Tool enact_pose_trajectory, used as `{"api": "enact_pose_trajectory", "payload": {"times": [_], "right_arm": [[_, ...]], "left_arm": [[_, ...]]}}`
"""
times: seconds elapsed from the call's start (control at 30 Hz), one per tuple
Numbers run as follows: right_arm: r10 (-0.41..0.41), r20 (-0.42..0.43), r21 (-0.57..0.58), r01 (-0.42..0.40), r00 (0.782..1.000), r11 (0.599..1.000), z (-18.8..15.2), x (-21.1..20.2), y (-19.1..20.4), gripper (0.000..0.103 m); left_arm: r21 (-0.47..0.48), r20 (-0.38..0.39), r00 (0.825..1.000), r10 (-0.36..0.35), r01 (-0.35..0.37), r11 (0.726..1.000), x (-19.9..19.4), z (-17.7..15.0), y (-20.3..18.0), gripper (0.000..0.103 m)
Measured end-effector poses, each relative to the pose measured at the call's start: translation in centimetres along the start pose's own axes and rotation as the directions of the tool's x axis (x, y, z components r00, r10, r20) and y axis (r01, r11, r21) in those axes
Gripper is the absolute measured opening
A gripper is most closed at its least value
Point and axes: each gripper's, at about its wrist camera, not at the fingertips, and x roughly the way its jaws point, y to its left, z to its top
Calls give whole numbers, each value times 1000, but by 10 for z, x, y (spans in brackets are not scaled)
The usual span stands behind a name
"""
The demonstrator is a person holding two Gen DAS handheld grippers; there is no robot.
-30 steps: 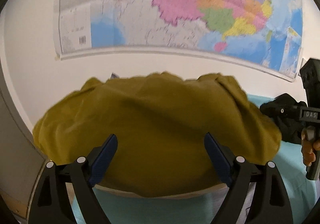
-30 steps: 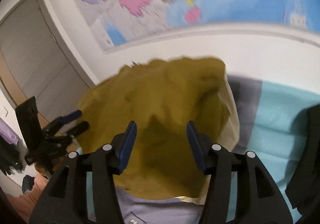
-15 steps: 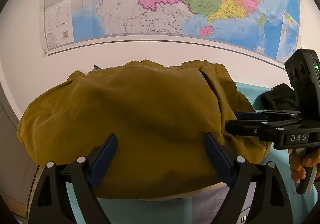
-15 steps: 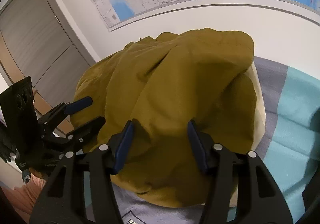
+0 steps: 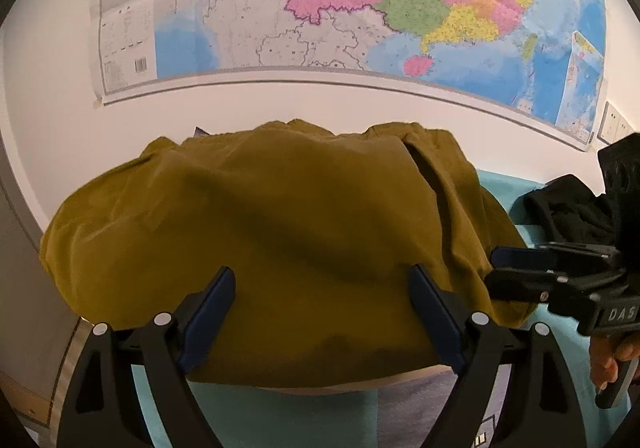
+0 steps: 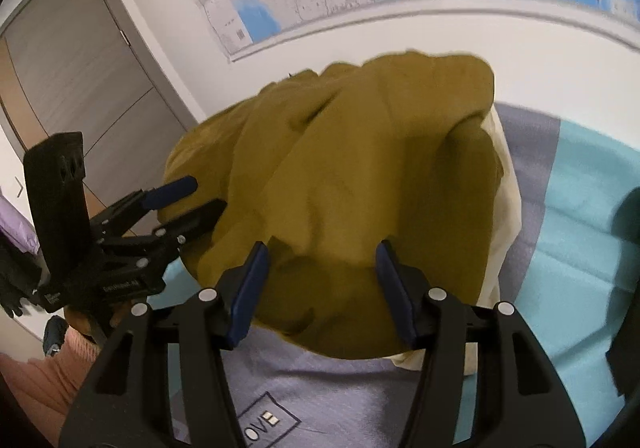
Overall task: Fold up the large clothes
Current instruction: 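Lower the olive jacket bundle onto the cream folded clothes with both grippers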
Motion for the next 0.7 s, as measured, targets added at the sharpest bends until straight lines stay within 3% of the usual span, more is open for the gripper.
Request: {"api": "enact_pose_trajectory", "payload": {"times": [0.43,0.7], "right_arm": [[4,42,19,-5,999,1000,-8,-22,1,56],[8,51,-3,-7,999,1000,-14,-31,4,58]], "left_arm": [[-11,36,995,95,-95,995,-15,0,-13,89],[-8,44,998,51,-51,999,-24,-5,-27,93]]}}
